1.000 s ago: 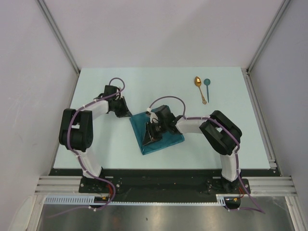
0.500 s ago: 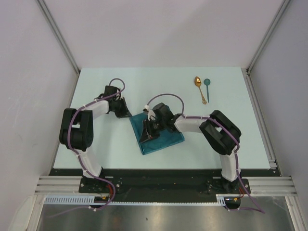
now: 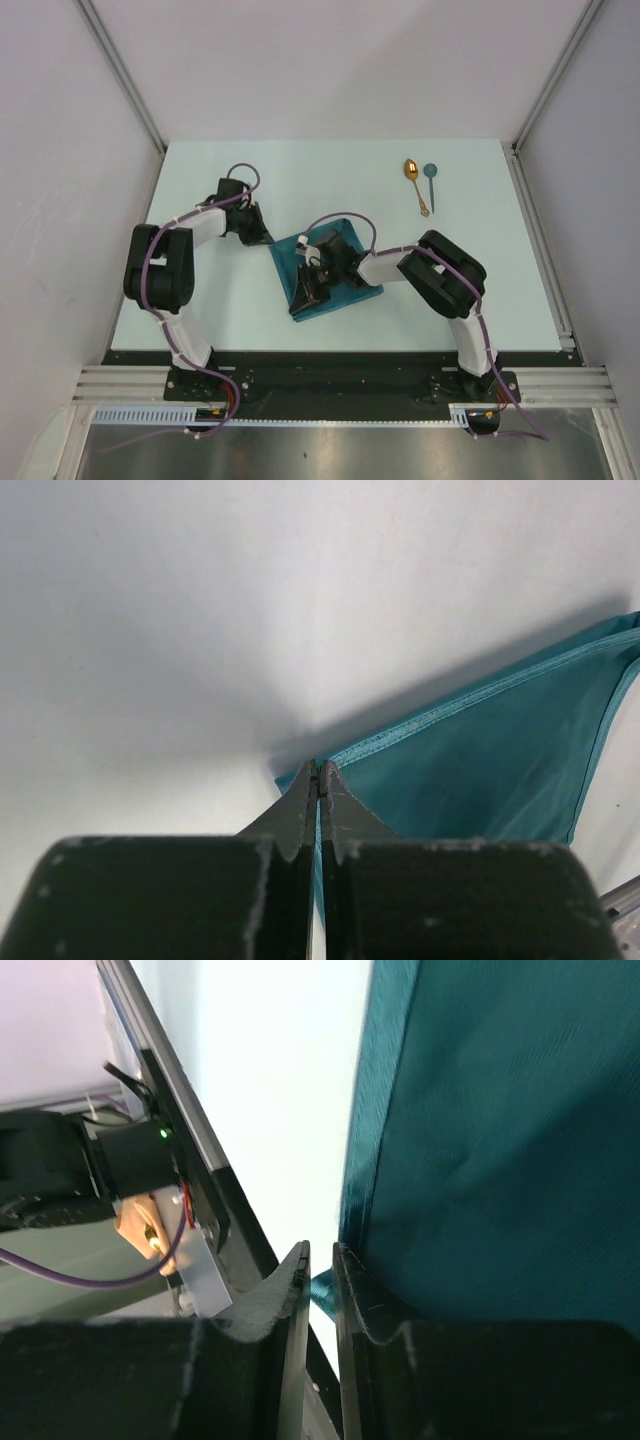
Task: Fold the napkin into a case and place the utensils inside
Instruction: Smooth out the upper triangle-folded napkin at the center of the board.
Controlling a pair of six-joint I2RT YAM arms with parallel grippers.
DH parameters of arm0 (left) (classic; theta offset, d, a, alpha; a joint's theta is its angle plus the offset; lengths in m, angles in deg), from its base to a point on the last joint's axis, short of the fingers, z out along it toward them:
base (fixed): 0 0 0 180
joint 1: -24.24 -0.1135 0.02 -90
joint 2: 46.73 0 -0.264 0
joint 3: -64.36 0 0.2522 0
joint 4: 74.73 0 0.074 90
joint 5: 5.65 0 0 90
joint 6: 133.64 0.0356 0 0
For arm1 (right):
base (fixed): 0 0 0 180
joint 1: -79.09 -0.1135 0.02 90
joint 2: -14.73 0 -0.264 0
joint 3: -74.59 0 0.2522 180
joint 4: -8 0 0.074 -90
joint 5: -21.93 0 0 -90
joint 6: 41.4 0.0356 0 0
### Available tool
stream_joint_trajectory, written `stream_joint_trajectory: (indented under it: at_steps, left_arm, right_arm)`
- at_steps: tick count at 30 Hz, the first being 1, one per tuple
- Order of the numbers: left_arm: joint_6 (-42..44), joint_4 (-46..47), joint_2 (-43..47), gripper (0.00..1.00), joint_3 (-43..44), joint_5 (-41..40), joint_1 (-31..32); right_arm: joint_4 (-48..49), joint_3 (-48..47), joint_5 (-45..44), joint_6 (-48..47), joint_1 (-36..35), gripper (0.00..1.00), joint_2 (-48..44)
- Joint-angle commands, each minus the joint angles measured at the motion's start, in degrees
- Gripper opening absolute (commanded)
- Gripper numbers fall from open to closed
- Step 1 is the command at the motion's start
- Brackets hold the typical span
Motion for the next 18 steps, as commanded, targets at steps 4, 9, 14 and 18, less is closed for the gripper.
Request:
stream_joint_trajectory:
  at_steps: [4,9,14,18]
  left_arm:
    - [1.5,-0.7,-1.6,0.0,1.4,-1.9,-0.5]
    - [1.2,-0.4,-1.7,0.0,1.2,-1.7,-0.5]
    - [1.1,-0.2,-1.7,0.0,0.9,-1.6,-0.5]
    - [1.0,-0.2,-1.7,0.0,0.7,-1.9,-0.5]
  right_arm:
    - [3.1,2.4,0.8,0.5,-0.8,0.18,-1.0]
    - [-0.1,0.1,0.2,-0.9,-1.2,0.19,-4.3]
    - [2.1,0.7,1.4,0.2,-1.6,0.19,-2.9]
    - [4.0,4.1,1.6,0.8,-2.0,0.19,-2.2]
